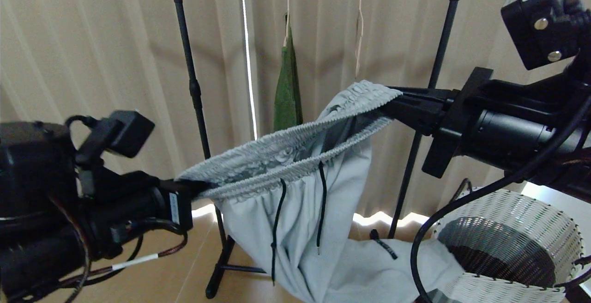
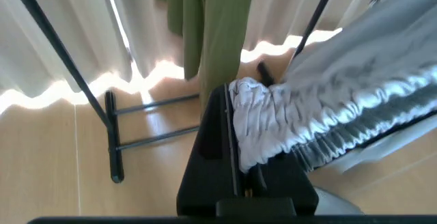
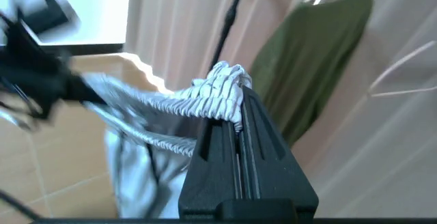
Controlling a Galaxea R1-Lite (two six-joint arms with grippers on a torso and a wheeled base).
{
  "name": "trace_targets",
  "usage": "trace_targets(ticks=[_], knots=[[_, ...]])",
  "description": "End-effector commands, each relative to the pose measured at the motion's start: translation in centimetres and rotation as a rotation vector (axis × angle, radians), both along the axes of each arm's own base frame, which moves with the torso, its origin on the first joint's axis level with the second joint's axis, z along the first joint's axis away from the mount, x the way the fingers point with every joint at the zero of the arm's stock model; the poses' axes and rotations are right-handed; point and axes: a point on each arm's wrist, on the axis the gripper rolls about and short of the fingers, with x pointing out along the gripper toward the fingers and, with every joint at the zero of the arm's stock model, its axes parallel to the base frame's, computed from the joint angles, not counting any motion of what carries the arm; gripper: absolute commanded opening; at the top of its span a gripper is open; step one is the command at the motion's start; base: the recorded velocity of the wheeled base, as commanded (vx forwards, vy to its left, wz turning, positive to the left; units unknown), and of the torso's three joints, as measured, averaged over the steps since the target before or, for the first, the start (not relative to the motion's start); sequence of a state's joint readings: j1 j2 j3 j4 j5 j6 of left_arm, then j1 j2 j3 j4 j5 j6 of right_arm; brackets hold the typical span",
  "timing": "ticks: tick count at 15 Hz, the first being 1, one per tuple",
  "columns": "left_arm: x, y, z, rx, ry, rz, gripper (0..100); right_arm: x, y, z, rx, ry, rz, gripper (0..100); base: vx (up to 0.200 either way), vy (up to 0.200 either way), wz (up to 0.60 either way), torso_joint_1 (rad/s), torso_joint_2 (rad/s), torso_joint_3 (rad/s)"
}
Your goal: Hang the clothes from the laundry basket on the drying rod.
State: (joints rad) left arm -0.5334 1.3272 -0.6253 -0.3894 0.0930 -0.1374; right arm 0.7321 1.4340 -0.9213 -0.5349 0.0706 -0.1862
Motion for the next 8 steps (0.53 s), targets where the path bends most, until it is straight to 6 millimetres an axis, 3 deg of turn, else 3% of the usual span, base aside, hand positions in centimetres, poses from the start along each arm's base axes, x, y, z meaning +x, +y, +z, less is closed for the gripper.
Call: trace_targets(ticks=[1, 5, 8], knots=[[-1.9, 1.8, 7.1, -0.089, -0.140, 0.003, 0, 0.8, 0.0, 0.6, 0.016, -0.020, -0.020, 0, 0.000, 0.000, 0.00, 0.000, 0.00, 0.000], [-2.5, 2.1, 12.3, -0.109, -0.179, -0.001, 0, 2.3, 0.4, 2.0, 0.101, -0.121, -0.048, 0, 0.000, 0.000, 0.00, 0.000, 0.00, 0.000], [-2.4, 2.0, 11.7, -0.094, -0.159, -0.008, 0, 2.4, -0.1, 2.3, 0.112, -0.136, -0.063, 0, 0.000, 0.000, 0.00, 0.000, 0.00, 0.000]])
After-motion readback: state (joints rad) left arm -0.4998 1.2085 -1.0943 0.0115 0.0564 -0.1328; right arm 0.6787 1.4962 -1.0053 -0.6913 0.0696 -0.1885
